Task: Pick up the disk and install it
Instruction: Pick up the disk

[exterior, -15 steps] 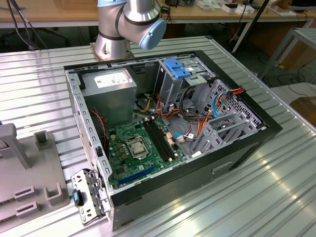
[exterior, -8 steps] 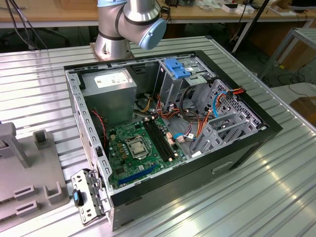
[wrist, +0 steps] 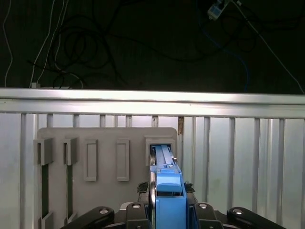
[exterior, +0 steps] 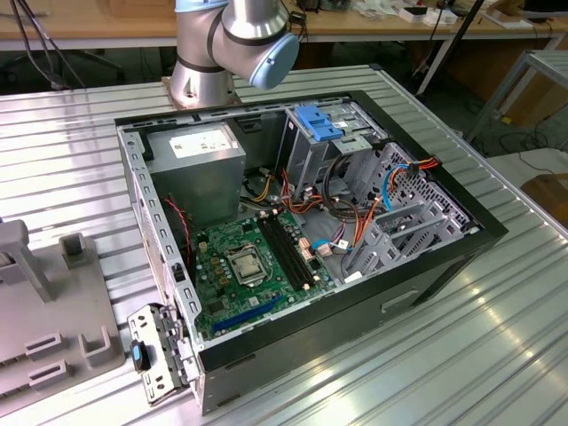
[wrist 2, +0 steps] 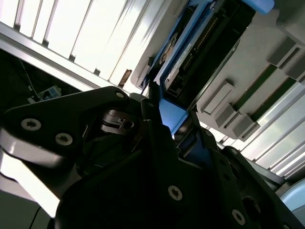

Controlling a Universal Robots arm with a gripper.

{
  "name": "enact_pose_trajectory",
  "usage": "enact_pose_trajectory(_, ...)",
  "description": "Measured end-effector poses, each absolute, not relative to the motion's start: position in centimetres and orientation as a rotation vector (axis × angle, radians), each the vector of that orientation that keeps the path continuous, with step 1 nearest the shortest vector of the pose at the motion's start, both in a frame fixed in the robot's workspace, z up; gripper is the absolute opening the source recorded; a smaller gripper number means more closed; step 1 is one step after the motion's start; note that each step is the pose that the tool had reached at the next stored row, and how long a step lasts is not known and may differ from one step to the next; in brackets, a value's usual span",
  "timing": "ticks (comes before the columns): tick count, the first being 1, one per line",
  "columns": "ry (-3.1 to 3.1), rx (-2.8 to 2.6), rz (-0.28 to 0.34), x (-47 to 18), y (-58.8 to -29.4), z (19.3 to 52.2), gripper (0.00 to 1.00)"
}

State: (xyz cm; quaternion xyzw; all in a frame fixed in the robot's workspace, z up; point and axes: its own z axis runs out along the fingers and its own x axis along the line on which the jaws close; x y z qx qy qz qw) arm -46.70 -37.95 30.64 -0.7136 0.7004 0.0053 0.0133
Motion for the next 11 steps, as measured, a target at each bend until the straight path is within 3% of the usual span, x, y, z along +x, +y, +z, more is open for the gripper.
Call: enact_pose_trajectory(11, 2.182, -2.222, 0.016, -46.70, -37.95, 30.39, 0.37)
